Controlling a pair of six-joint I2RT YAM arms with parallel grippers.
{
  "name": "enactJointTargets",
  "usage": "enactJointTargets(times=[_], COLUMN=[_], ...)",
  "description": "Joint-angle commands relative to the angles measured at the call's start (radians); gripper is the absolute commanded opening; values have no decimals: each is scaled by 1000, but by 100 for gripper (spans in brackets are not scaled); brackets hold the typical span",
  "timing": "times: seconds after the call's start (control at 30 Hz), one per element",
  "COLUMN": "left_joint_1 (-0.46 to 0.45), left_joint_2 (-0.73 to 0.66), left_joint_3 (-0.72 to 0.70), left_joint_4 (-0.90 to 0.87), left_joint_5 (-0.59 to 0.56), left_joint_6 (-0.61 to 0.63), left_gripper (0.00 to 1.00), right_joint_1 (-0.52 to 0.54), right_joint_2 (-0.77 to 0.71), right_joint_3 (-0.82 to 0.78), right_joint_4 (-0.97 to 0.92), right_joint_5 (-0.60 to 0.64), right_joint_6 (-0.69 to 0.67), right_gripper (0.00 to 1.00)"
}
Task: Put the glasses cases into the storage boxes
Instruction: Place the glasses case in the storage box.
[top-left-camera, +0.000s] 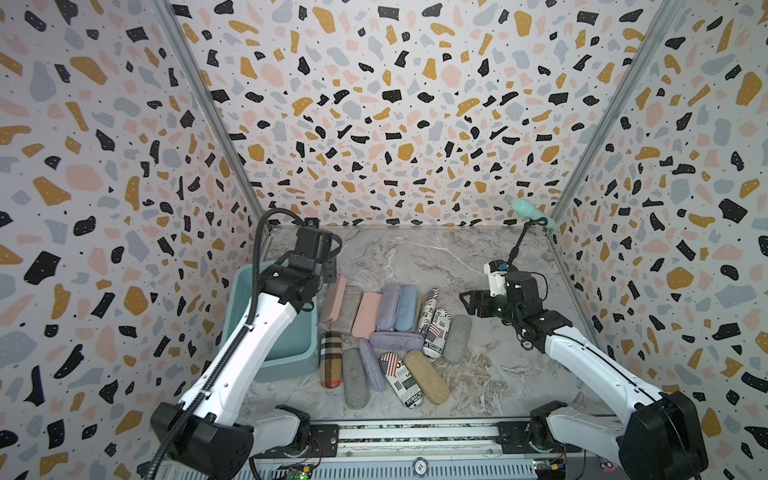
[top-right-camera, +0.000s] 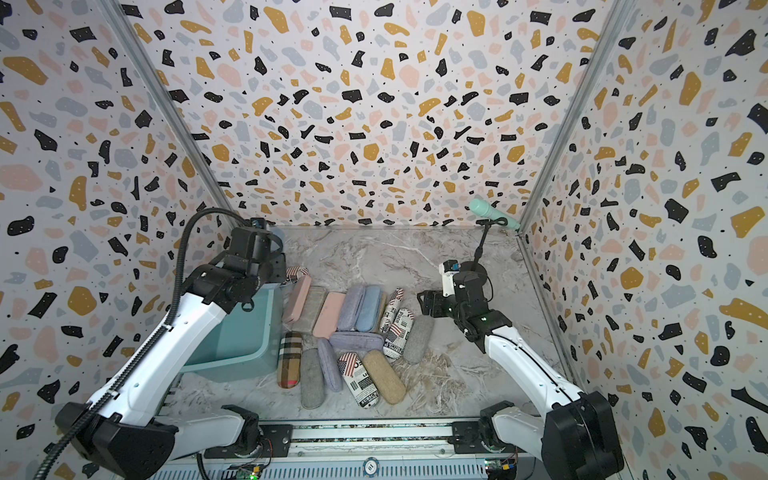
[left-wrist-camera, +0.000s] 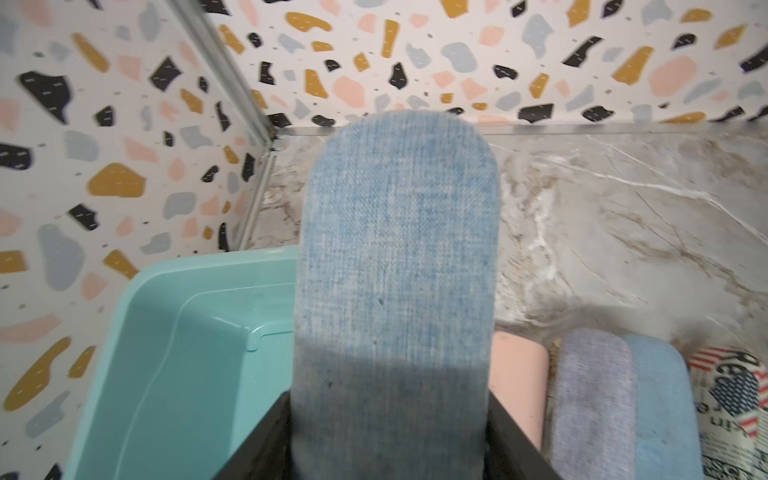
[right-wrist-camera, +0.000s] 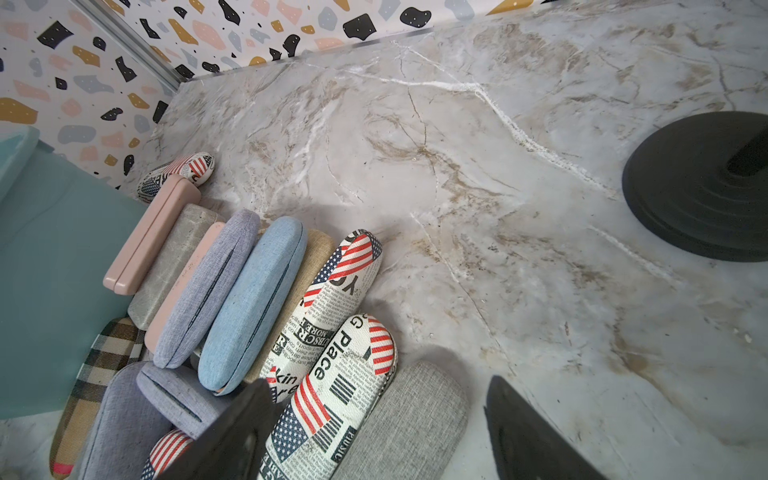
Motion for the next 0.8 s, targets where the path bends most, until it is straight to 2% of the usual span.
enactJointTargets(times=[0.0, 0.17, 0.5, 0.67, 0.77], left_joint_1=[61, 157, 321, 344, 346], left_joint_2=[-65, -79, 31, 114, 173], left_joint_3=[-40, -105, -238, -251, -230], left_joint_4=[-19, 19, 162, 181, 166], left_joint_5=[-50, -33, 167, 232, 218], left_joint_6=[-5, -21, -17, -8, 3], left_gripper=[49, 48, 47, 47, 47], right_joint_1=[3, -2, -12, -14, -18], right_joint_2=[-21, -15, -37, -38, -38], right_joint_3=[-9, -9, -26, -28, -27], right_joint_4=[21, 36, 44, 56, 60], right_joint_5=[-14, -38, -55, -69, -80], right_joint_6=[-6, 0, 6, 12, 17], right_gripper=[82, 81, 81, 80, 80])
